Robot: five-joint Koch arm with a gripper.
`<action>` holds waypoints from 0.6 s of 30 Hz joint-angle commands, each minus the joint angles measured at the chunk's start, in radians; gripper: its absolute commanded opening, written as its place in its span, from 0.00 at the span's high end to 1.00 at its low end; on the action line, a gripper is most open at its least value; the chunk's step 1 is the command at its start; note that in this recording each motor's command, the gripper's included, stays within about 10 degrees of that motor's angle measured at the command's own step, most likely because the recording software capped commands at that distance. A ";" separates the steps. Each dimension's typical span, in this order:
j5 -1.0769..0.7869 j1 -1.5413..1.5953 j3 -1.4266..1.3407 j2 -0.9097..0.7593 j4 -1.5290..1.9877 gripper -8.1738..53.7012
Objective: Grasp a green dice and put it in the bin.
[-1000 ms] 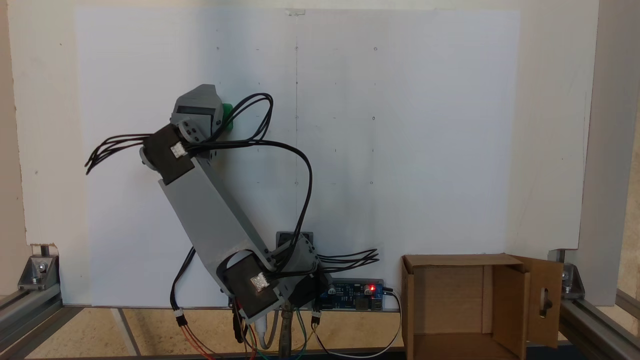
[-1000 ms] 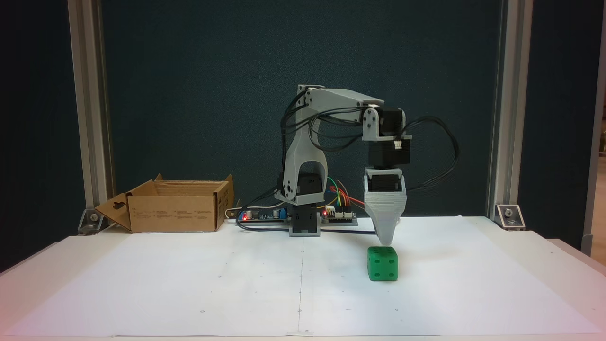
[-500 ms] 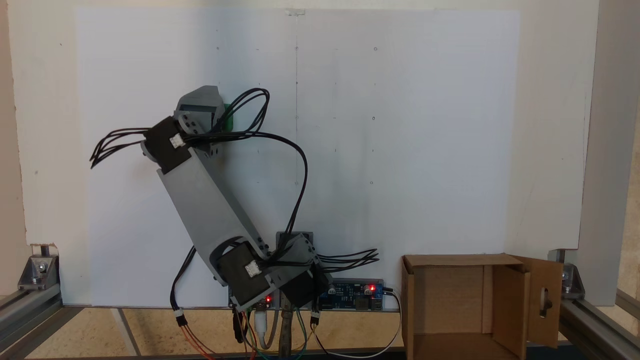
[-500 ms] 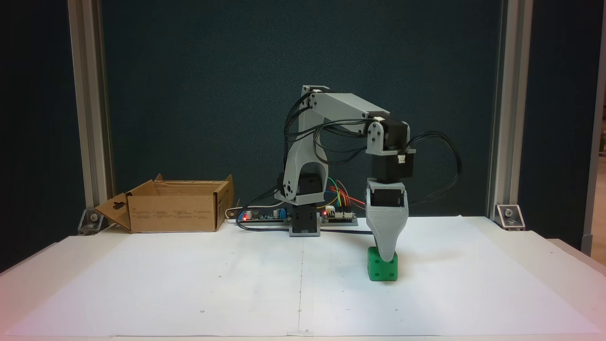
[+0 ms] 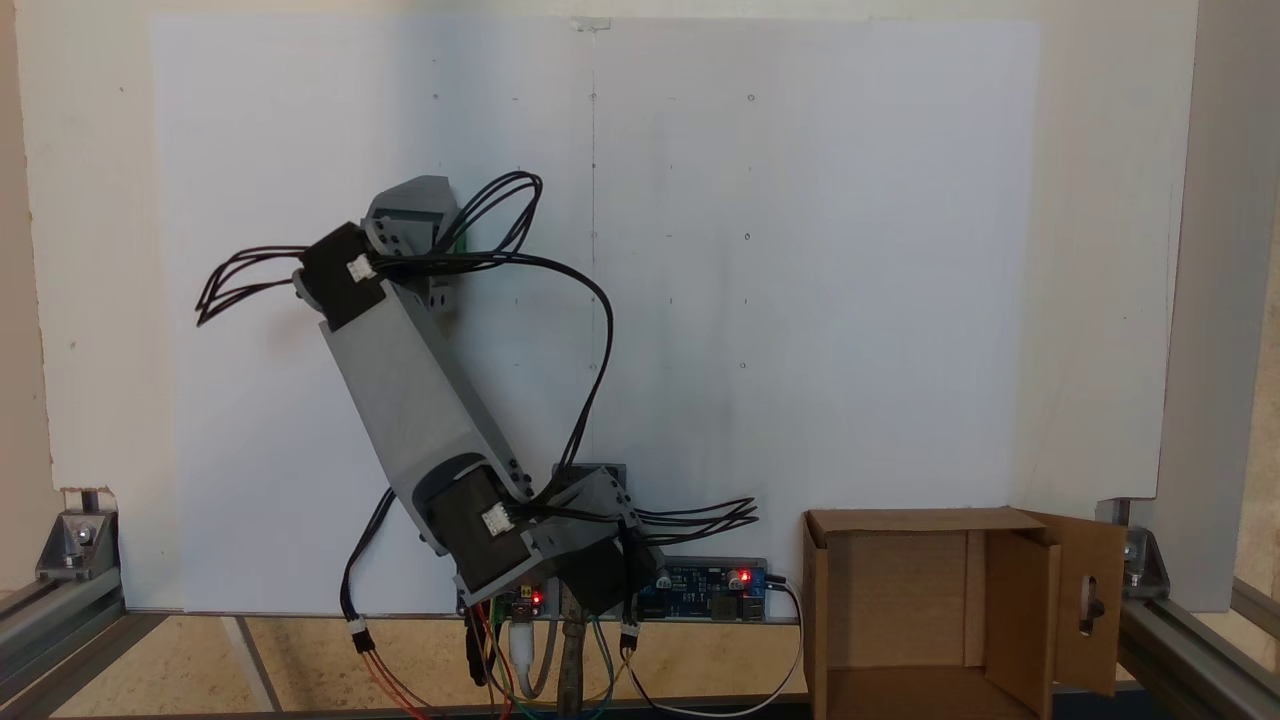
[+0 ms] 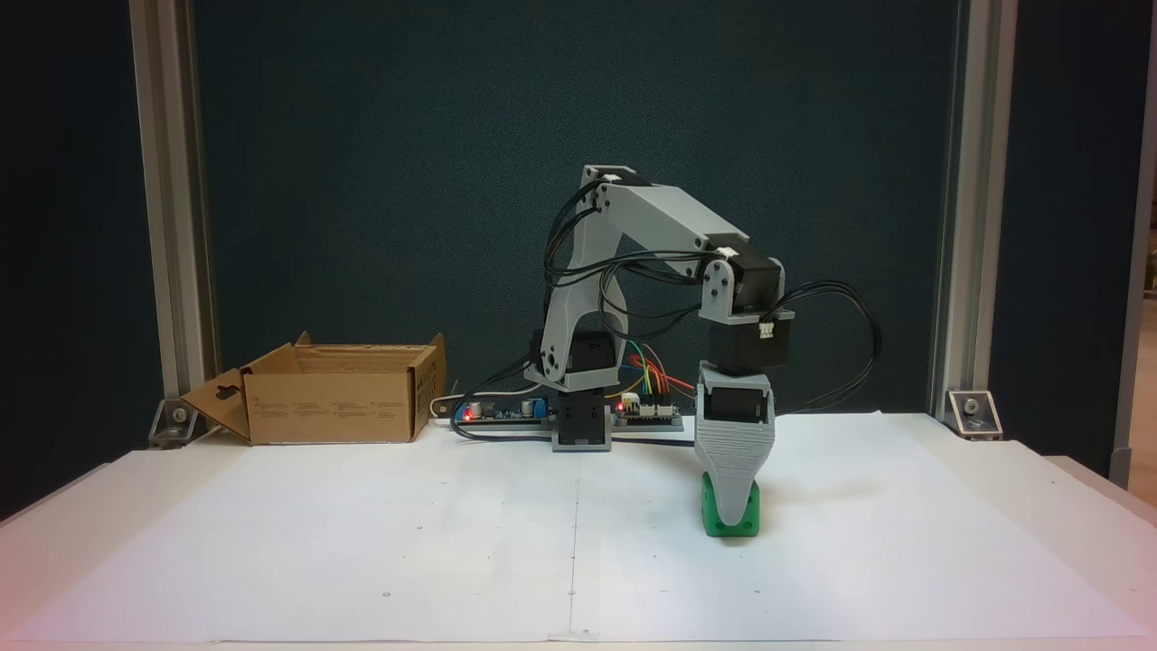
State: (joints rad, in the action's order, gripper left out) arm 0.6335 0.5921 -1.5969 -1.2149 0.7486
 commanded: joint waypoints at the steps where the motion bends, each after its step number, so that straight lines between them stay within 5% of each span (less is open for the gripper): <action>1: 0.067 -0.002 0.018 0.002 -0.003 0.19; 18: 0.066 -0.012 0.018 0.017 -0.032 0.20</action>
State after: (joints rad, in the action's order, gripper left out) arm 0.6335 0.5798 -1.5969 -1.1950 0.7194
